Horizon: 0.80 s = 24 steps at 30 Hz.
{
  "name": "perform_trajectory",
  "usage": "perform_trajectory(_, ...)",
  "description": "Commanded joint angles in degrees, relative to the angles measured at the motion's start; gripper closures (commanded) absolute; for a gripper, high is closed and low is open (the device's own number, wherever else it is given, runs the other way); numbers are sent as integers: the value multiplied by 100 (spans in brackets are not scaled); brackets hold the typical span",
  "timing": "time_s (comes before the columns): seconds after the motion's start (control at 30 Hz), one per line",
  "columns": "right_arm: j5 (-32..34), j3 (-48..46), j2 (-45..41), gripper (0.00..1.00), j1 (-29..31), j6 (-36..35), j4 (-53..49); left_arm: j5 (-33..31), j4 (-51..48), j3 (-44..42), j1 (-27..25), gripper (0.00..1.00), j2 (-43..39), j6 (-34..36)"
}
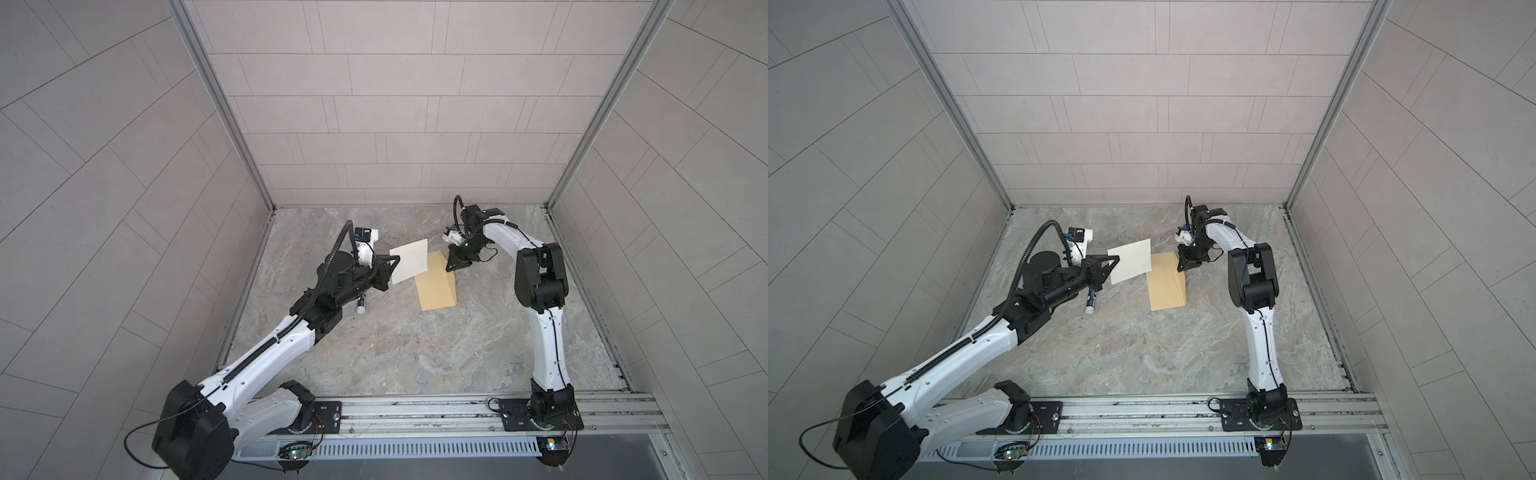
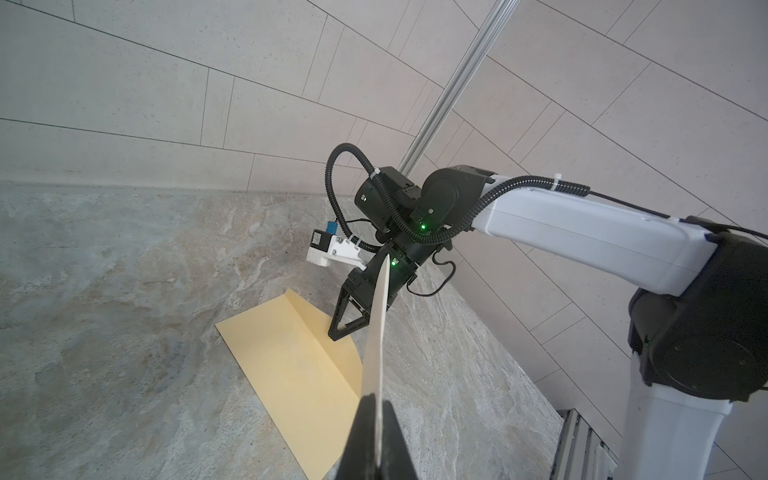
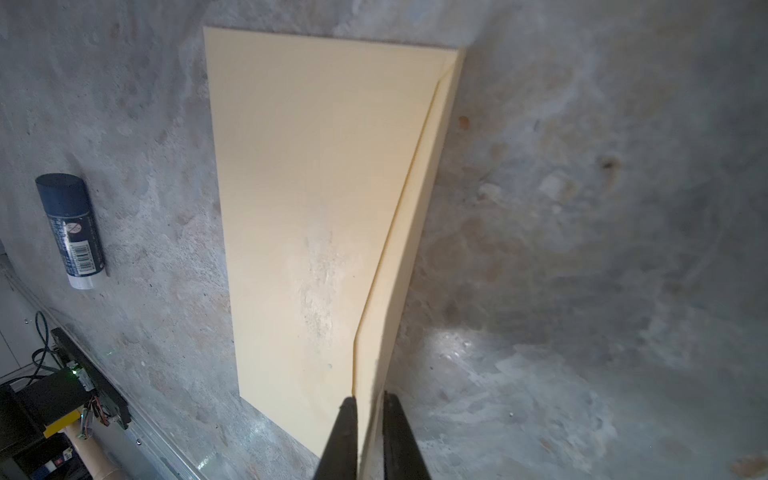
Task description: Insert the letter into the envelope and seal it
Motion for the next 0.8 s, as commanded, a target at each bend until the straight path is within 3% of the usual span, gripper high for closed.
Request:
perform_trajectory(0.0,19,173,50,80,77,-198,-367,48,284,-2,34,100,3,-39)
perform_trajectory(0.3,225,-241,-781,42,86,5,148,-188,431,-99,34,100,-88,-208)
perform_trajectory(0.37,379,-457,-1092,37,86,112,395,-260,513,-134,35,100,-104,-276)
perform_trajectory(0.53,553,-1109,-2007,32,86,422,996,-378,745,-186,35,100,-79,-449)
perform_trajectory(0.77,48,-2778,-3745,29,88,1509,3046,-706,929,-242,37,100,-120,-766)
